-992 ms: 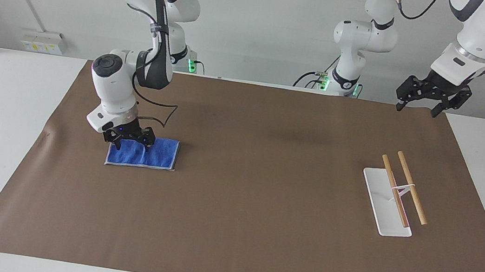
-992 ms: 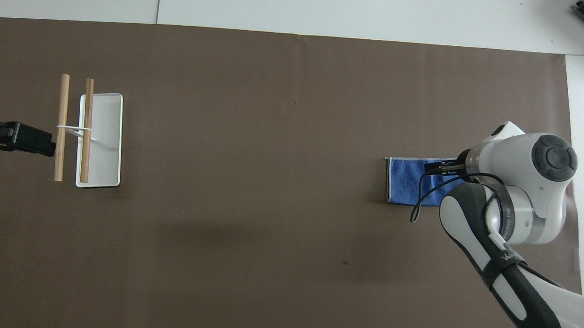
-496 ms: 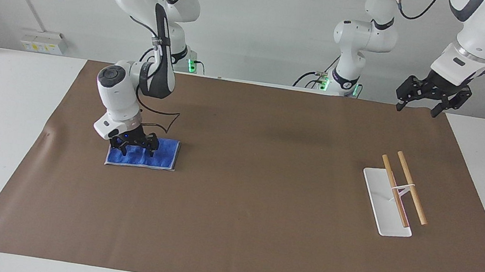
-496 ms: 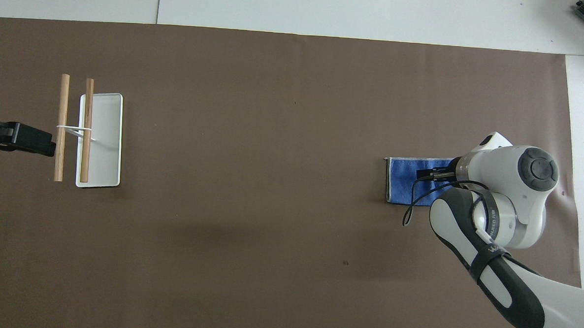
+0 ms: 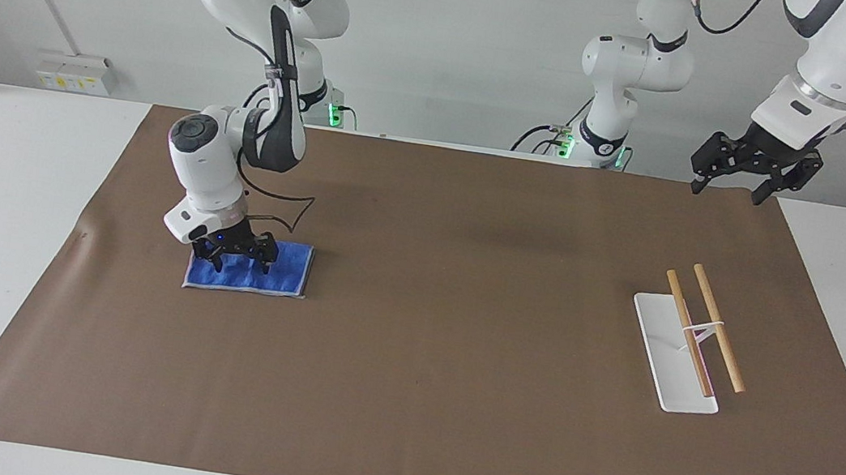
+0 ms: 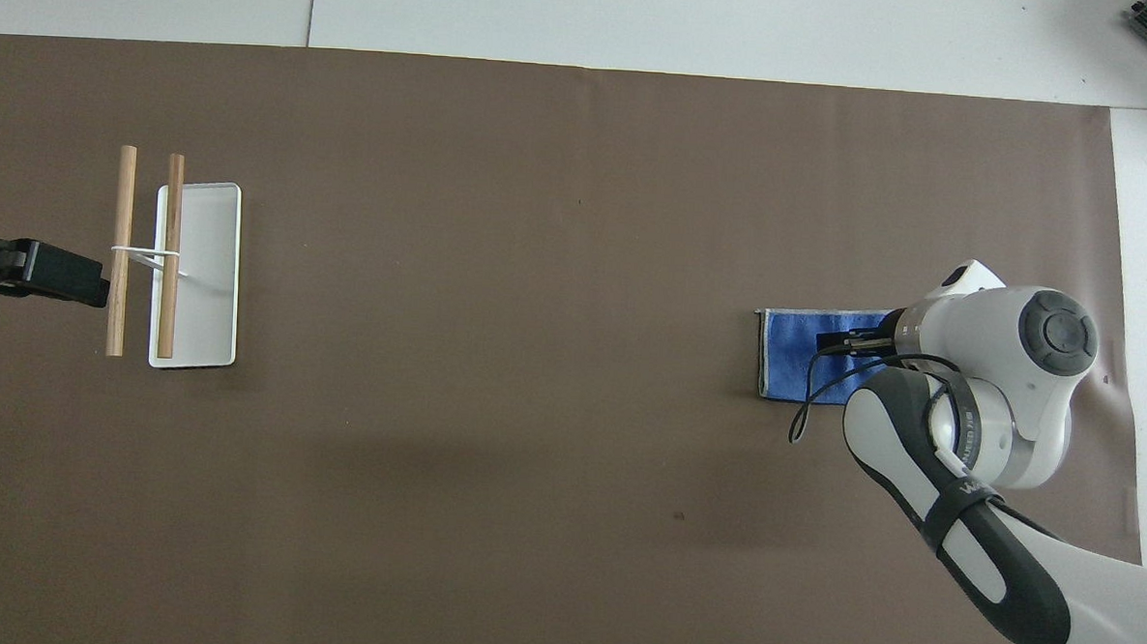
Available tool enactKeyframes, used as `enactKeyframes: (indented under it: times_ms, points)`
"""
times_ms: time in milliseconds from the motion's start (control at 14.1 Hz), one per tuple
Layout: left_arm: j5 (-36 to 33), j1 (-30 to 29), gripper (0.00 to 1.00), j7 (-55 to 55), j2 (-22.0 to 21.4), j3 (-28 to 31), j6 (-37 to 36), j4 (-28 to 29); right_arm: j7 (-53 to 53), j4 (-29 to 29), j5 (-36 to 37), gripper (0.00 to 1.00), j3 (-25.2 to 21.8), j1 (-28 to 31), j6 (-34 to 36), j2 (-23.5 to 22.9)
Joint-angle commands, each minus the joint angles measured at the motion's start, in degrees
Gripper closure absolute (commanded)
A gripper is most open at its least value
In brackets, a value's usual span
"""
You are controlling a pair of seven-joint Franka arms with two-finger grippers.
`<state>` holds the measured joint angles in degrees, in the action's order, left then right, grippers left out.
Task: Right arm passes towel to left arm to hang
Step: 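Grasp the blue towel with the right gripper and lift it up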
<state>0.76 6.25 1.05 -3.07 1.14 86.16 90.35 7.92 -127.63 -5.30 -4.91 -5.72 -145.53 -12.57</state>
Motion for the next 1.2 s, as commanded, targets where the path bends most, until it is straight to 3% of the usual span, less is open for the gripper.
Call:
enactKeyframes:
  times_ms: [0,142,283,354,850,1133]
  points:
    - [0.47,-0.62,0.0,0.36,-1.42,-0.18,-0.38,1.23,2.19,-1.75,-1.29,0.2,0.25,0.36,-0.1,1.24]
    - [0.47,-0.62,0.0,0.36,-1.42,-0.18,-0.38,1.23,2.11,-1.75,-1.29,0.47,0.25,0.36,-0.19,1.15]
    - [0.47,-0.62,0.0,0.36,-1.42,-0.18,-0.38,1.23,1.58,-1.57,-1.38,0.9,0.33,0.18,-0.1,1.15]
    - [0.47,-0.62,0.0,0.36,-1.42,-0.18,-0.38,1.23,0.53,-1.22,-1.47,1.0,0.33,0.01,0.07,1.06]
    - [0.47,-0.62,0.0,0.36,-1.42,-0.18,-0.38,1.23,4.56,5.71,-2.7,1.0,2.88,-2.37,7.28,1.58]
    - [0.47,-0.62,0.0,0.36,-1.42,-0.18,-0.38,1.23,6.67,10.97,-13.74,1.0,5.87,-2.37,11.04,3.43]
